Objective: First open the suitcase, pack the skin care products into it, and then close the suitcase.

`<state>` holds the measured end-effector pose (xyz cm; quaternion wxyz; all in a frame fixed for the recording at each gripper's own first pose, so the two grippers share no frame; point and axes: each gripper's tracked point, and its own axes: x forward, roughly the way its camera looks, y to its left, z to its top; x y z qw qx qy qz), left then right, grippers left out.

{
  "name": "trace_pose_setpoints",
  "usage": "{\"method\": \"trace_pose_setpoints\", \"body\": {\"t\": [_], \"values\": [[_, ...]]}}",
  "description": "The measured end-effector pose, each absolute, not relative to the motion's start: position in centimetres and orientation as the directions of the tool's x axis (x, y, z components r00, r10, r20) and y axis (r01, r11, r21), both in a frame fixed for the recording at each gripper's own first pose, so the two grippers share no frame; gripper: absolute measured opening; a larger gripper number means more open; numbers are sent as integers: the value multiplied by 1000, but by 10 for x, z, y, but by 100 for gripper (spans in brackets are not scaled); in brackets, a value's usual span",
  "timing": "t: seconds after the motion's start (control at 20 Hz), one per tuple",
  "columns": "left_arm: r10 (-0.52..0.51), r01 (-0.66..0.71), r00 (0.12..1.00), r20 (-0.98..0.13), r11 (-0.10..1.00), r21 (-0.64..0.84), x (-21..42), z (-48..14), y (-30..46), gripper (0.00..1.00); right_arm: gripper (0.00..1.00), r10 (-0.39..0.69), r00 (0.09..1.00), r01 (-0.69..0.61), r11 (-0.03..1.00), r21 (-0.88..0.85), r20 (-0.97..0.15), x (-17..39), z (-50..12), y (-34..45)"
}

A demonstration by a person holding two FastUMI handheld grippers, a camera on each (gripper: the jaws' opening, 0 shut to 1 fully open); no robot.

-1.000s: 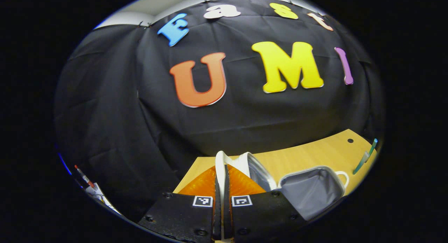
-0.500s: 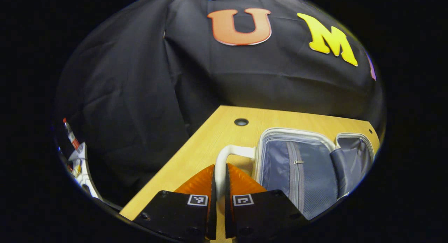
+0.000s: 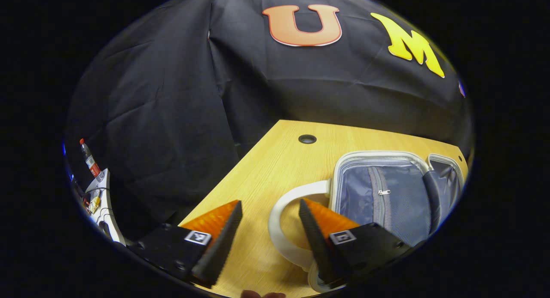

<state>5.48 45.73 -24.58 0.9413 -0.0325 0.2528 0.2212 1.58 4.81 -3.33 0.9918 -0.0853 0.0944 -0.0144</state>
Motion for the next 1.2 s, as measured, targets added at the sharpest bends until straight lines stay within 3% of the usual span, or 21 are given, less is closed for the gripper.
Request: {"method": "trace_pose_setpoints", "body": {"t": [0.05,0.35,0.7,0.95,1.1,1.15,1.2], "values": [[393,-420,787,-475,906,55,53,-235,450,100,78,-38,981,6,987,-164,-190,14,-36,47],[365,-362,870,-330,929,75,45,-142,370,100,80,-20,981,0,995,-102,-194,10,-45,30],[252,-267,943,-215,963,-41,33,-63,216,100,79,5,984,-14,999,-48,-177,-3,-53,-3],[194,-201,969,-154,979,-29,23,-36,126,100,80,-2,984,-2,1000,-23,-177,-6,-59,-37],[98,-109,982,-163,992,-61,25,-41,60,100,80,-9,982,6,1000,-18,-188,-8,-66,-58],[65,-77,983,-174,995,-64,29,-46,38,94,78,-11,982,8,1000,-17,-191,-8,-68,-65],[34,-47,982,-187,997,-65,32,-52,17,100,80,-15,981,11,1000,-18,-196,-9,-71,-73]]}}
